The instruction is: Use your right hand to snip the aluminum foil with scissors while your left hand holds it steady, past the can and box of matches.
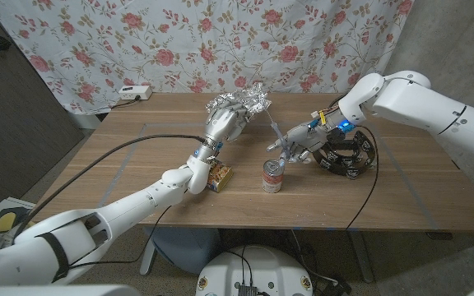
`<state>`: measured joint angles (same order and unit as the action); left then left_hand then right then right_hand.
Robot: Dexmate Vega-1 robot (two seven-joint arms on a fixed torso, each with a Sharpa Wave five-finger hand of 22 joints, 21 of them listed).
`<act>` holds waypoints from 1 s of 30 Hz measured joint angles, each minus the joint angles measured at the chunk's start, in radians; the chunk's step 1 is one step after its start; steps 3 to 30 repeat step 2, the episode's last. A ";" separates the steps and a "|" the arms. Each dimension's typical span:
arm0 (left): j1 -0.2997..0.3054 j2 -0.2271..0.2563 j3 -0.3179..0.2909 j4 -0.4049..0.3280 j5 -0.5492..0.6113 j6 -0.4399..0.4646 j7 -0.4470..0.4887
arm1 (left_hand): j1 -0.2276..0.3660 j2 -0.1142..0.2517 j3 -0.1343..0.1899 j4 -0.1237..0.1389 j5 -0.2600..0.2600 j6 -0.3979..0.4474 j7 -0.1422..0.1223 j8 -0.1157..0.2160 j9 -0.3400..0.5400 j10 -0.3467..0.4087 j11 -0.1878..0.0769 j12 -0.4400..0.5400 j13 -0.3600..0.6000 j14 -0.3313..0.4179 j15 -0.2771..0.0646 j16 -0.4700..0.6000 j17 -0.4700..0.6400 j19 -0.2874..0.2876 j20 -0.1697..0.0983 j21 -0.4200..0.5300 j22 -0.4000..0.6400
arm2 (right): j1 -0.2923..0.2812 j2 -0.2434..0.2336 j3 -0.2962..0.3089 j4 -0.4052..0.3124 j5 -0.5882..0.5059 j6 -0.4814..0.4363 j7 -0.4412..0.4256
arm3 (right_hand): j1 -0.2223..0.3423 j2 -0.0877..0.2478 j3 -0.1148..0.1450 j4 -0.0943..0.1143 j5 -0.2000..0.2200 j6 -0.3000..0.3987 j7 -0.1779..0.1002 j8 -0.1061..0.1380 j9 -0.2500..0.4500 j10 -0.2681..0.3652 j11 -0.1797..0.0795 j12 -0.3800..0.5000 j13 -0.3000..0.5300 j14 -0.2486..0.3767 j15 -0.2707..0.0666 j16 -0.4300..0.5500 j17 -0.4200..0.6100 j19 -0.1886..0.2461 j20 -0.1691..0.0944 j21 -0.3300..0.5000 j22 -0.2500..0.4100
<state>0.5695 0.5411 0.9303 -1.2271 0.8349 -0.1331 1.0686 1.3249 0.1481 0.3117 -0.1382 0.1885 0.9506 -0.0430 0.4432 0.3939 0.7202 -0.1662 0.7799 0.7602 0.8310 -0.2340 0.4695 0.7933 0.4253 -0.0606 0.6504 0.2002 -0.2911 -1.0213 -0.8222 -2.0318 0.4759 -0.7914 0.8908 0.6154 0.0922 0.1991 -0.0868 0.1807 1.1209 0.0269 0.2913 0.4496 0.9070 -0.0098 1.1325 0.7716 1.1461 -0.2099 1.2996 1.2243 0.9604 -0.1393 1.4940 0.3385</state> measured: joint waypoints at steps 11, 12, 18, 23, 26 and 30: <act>0.000 0.001 -0.001 0.000 -0.005 -0.004 -0.004 | 0.000 0.000 0.000 0.000 0.000 0.000 0.000 0.000 0.000 0.000 0.000 0.000 0.002 0.000 0.000 -0.001 -0.001 0.000 0.000 0.001 0.000 | 0.003 0.015 -0.006 0.024 -0.003 0.005 0.004 | 0.000 0.000 0.000 0.000 0.000 0.000 0.000 0.000 0.000 0.000 0.000 0.000 0.000 0.000 0.000 0.000 0.000 0.000 0.000 0.000 -0.002; 0.000 0.001 -0.001 0.000 -0.005 -0.004 -0.004 | 0.000 0.000 0.000 0.000 0.000 0.000 0.000 0.000 0.000 0.000 0.000 0.000 0.002 0.000 0.000 -0.001 -0.001 0.000 0.000 0.001 0.000 | 0.003 0.015 -0.006 0.024 -0.003 0.005 0.004 | 0.000 0.000 0.000 0.000 0.000 0.000 0.000 0.000 0.000 0.000 0.000 0.000 0.000 0.000 0.000 0.000 0.000 0.000 0.000 0.000 -0.002; 0.000 0.001 -0.001 0.000 -0.005 -0.004 -0.004 | 0.000 0.000 0.000 0.000 0.000 0.000 0.000 0.000 0.000 0.000 0.000 0.000 0.002 0.000 0.000 -0.001 -0.001 0.000 0.000 0.001 0.000 | 0.003 0.015 -0.006 0.024 -0.003 0.005 0.004 | 0.000 0.000 0.000 0.000 0.000 0.000 0.000 0.000 0.000 0.000 0.000 0.000 0.000 0.000 0.000 0.000 0.000 0.000 0.000 0.000 -0.002; 0.000 0.001 -0.001 0.000 -0.005 -0.004 -0.004 | 0.000 0.000 0.000 0.000 0.000 0.000 0.000 0.000 0.000 0.000 0.000 0.000 0.002 0.000 0.000 -0.001 -0.001 0.000 0.000 0.001 0.000 | 0.003 0.015 -0.006 0.024 -0.003 0.005 0.004 | 0.000 0.000 0.000 0.000 0.000 0.000 0.000 0.000 0.000 0.000 0.000 0.000 0.000 0.000 0.000 0.000 0.000 0.000 0.000 0.000 -0.002; 0.000 0.001 -0.001 0.000 -0.005 -0.004 -0.004 | 0.000 0.000 0.000 0.000 0.000 0.000 0.000 0.000 0.000 0.000 0.000 0.000 0.002 0.000 0.000 -0.001 -0.001 0.000 0.000 0.001 0.000 | 0.003 0.015 -0.006 0.024 -0.003 0.005 0.004 | 0.000 0.000 0.000 0.000 0.000 0.000 0.000 0.000 0.000 0.000 0.000 0.000 0.000 0.000 0.000 0.000 0.000 0.000 0.000 0.000 -0.002; 0.000 0.001 -0.001 0.000 -0.005 -0.004 -0.004 | 0.000 0.000 0.000 0.000 0.000 0.000 0.000 0.000 0.000 0.000 0.000 0.000 0.002 0.000 0.000 -0.001 -0.001 0.000 0.000 0.001 0.000 | 0.003 0.015 -0.006 0.024 -0.003 0.005 0.004 | 0.000 0.000 0.000 0.000 0.000 0.000 0.000 0.000 0.000 0.000 0.000 0.000 0.000 0.000 0.000 0.000 0.000 0.000 0.000 0.000 -0.002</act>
